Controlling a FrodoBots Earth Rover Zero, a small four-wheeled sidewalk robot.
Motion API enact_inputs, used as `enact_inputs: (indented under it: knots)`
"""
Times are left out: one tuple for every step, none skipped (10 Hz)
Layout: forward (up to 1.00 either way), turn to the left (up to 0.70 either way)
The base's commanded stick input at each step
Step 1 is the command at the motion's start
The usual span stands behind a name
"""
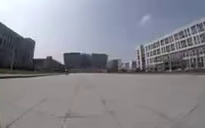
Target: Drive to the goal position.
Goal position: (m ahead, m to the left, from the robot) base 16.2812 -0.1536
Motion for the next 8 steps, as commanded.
enact_inputs:
  knots:
    - [1.0,0.0]
    - [1.0,0.0]
    - [1.0,0.0]
    - [1.0,0.0]
    - [1.0,0.0]
    - [1.0,0.0]
    - [1.0,0.0]
    - [1.0,0.0]
